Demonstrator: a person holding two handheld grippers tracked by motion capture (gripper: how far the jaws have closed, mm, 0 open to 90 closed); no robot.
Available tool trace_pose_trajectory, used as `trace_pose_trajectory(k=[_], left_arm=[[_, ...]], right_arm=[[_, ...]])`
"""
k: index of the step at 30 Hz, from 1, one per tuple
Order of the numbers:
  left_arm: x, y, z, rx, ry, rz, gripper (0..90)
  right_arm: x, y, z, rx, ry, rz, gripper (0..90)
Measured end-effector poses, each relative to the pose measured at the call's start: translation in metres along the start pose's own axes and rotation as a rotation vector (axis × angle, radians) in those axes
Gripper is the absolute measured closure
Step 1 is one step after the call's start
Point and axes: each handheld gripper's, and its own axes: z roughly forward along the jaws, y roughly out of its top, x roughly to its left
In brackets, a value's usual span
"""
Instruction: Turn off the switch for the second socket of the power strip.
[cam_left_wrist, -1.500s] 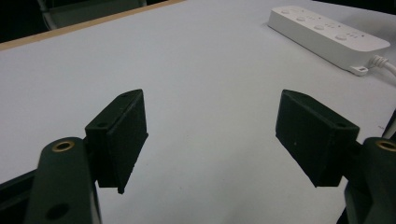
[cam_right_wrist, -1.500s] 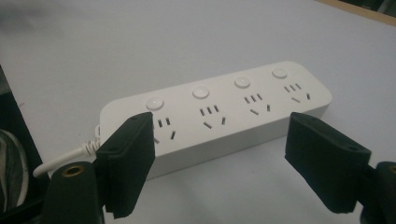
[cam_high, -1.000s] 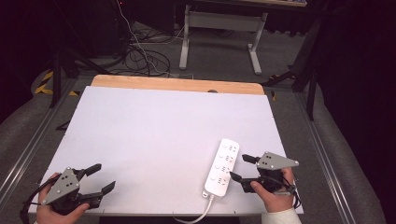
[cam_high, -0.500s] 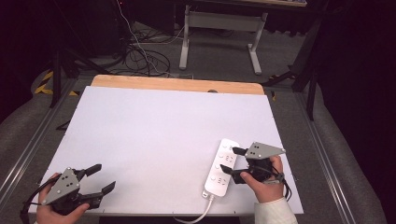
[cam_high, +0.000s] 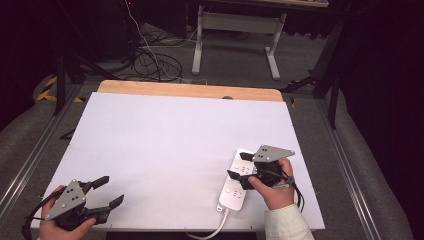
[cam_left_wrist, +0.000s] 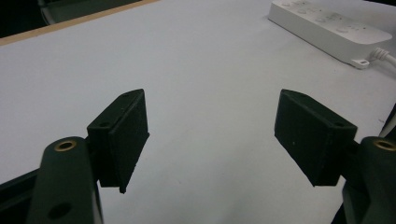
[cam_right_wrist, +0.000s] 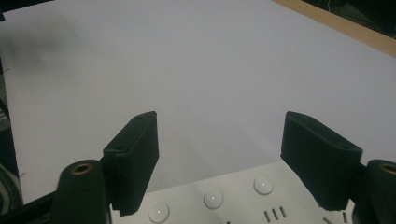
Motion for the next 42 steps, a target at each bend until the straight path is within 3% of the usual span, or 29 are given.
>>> trace_pose_trajectory(k=[5,7,12,16,19,20,25,30,42], left_arm=[[0.001,0.0,0.0,-0.006,0.001,0.01,26.3],[0.0,0.0,0.0,-0.01,0.002,0.007,26.3],[0.001,0.0,0.0,-0.008,0.003,0.008,26.3],[0.0,0.0,0.0,-0.007,0.005,0.01,26.3],[0.001,0.0,0.0,-0.006,0.005,0.014,26.3],[0.001,0.0,0.0,-0.005,0.005,0.014,26.3],[0.001,0.0,0.0,0.003,0.005,0.009,26.3],[0.0,0.0,0.0,0.006,0.003,0.006,26.3],[0.0,0.0,0.0,0.007,0.005,0.006,26.3]], right_arm=[[-0.002,0.001,0.004,0.006,0.0,0.008,27.7],[-0.002,0.0,0.007,0.0,0.015,0.02,23.5],[0.0,0.0,0.011,-0.01,-0.015,0.039,19.6],[0.0,0.0,0.008,0.017,-0.006,0.028,46.4],[-0.001,0.0,0.006,0.043,0.004,0.011,54.7],[-0.001,-0.001,0.004,0.073,0.015,0.0,64.3],[0.0,-0.002,0.005,0.133,0.035,-0.041,90.0],[0.002,-0.004,0.011,0.189,0.032,-0.062,90.0],[-0.001,-0.012,0.025,0.243,0.009,-0.041,90.0]])
